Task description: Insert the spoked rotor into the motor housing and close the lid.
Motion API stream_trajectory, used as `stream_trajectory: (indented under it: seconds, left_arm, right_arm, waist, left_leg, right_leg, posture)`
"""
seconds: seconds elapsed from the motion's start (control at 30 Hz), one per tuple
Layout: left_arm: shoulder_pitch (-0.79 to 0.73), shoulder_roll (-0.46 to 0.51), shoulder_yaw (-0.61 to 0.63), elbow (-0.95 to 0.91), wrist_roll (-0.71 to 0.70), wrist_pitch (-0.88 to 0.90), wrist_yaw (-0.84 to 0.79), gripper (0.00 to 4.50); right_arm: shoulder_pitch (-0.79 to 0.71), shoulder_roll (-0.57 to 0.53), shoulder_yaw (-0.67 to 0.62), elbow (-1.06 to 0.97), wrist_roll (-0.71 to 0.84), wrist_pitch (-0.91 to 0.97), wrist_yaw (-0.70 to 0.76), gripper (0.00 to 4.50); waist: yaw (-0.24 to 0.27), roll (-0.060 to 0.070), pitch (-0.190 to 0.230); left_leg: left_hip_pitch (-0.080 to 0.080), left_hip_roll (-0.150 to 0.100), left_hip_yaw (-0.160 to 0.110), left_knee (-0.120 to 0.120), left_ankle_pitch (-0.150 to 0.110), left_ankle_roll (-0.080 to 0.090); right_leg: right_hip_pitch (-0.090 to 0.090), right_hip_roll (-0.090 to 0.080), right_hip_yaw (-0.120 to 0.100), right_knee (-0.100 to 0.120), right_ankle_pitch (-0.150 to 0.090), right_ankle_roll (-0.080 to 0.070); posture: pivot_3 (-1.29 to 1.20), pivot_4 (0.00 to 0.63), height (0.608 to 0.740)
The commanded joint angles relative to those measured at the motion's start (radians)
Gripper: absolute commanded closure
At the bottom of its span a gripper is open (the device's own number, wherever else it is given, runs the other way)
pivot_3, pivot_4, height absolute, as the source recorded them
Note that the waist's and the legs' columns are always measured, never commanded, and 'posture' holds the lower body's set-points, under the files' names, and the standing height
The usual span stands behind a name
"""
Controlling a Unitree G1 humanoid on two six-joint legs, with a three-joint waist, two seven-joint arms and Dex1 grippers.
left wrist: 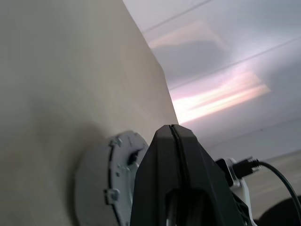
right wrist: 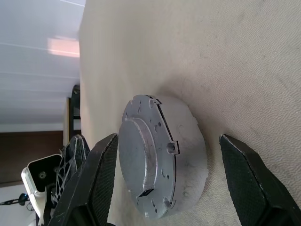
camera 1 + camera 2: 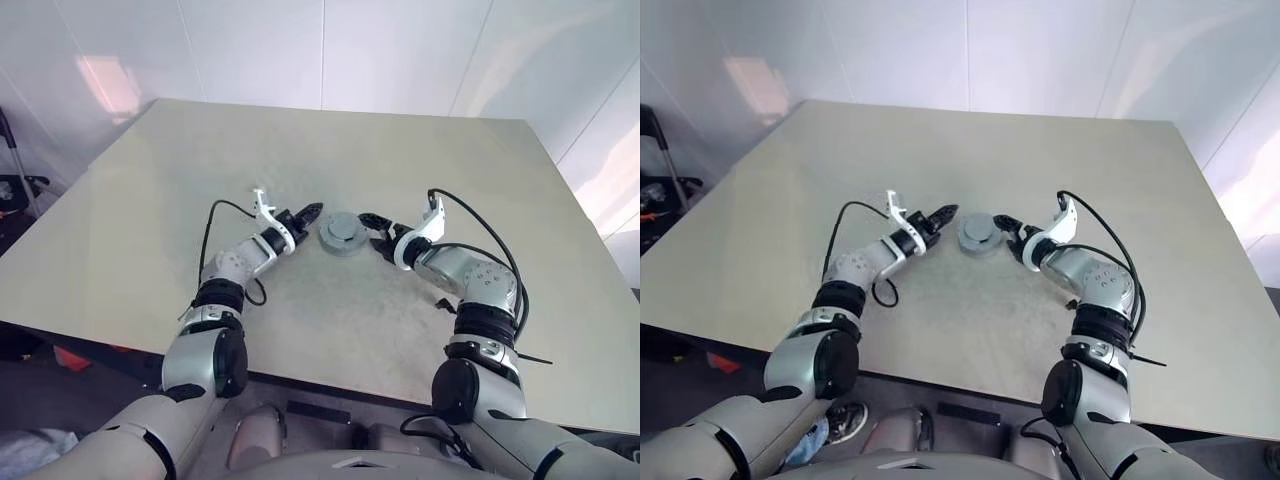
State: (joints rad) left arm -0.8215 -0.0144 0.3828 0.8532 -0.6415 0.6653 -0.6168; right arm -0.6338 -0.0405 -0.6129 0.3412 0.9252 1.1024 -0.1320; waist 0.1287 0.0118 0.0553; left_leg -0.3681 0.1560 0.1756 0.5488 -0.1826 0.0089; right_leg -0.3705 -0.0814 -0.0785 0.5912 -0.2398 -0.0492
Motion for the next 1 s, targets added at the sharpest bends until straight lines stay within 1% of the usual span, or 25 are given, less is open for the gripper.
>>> stream_trajectory:
  seconds: [0.03,0.17,0.43,0.53,0.63,0.77,0.9,1.0]
  left_arm:
    - [0.005,0.0,-0.05,-0.001,0.04,0.025,0.003,4.5]
    - [0.009,0.006,-0.069,0.057,0.086,-0.002,0.042,4.5]
    - [0.016,0.014,-0.066,0.066,0.092,-0.02,0.061,4.5]
    - [0.015,0.013,-0.064,0.068,0.093,-0.026,0.063,4.5]
    - [0.018,0.011,-0.064,0.066,0.092,-0.03,0.066,4.5]
    - [0.023,0.007,-0.067,0.06,0.094,-0.033,0.069,4.5]
    - [0.028,0.007,-0.068,0.056,0.096,-0.035,0.072,4.5]
    - [0.031,0.008,-0.067,0.055,0.096,-0.037,0.073,4.5]
  right_arm:
    - [0.012,0.0,0.012,-0.026,0.013,0.01,-0.003,0.64]
    - [0.02,0.0,0.011,-0.034,0.022,0.019,-0.007,0.64]
    - [0.019,-0.001,-0.003,-0.029,0.075,0.094,-0.016,0.64]
    - [0.009,0.008,0.011,-0.053,0.118,0.151,0.01,0.64]
    - [-0.003,0.028,0.016,-0.074,0.141,0.167,0.021,0.64]
    - [-0.016,0.054,0.019,-0.056,0.114,0.129,0.01,0.64]
    - [-0.042,0.078,0.031,-0.017,0.058,0.023,0.013,0.64]
    - [-0.051,0.083,0.036,0.002,0.038,-0.019,0.019,0.64]
  waist:
    - [0.001,0.0,0.0]
    - [0.002,0.0,0.0]
    - [-0.001,0.0,0.0]
    - [-0.002,0.0,0.0]
    - [-0.002,0.0,0.0]
    - [-0.001,0.0,0.0]
    - [-0.002,0.0,0.0]
    - [-0.003,0.0,0.0]
  left_leg:
    - [0.0,0.0,0.0,0.0,0.0,0.0]
    - [0.001,0.0,0.0,0.001,0.0,0.003]
    - [0.006,0.001,0.0,0.005,-0.002,0.002]
    - [0.008,0.001,0.0,0.005,-0.002,0.002]
    - [0.008,0.001,0.0,0.005,-0.001,0.002]
    - [0.008,0.001,0.0,0.005,-0.001,0.002]
    - [0.008,0.001,0.0,0.005,-0.001,0.001]
    - [0.008,0.001,0.0,0.005,-0.001,0.001]
  right_leg:
    - [0.0,0.0,0.0,0.0,0.0,0.0]
    - [0.001,0.0,0.0,0.0,0.0,0.0]
    - [0.007,0.0,0.0,0.001,-0.002,-0.003]
    - [0.009,0.0,0.0,0.001,-0.002,-0.003]
    - [0.008,0.0,0.0,0.002,-0.002,-0.003]
    - [0.008,0.0,0.0,0.002,-0.002,-0.003]
    - [0.008,0.0,0.0,0.002,-0.002,-0.003]
    - [0.008,0.0,0.0,0.002,-0.002,-0.003]
  posture:
    - [0.0,0.0,0.74]
    - [0.0,0.0,0.74]
    - [0.0,0.0,0.74]
    - [0.0,0.0,0.74]
    - [0.0,0.0,0.74]
    - [0.0,0.0,0.74]
    - [0.0,0.0,0.74]
    - [0.0,0.0,0.74]
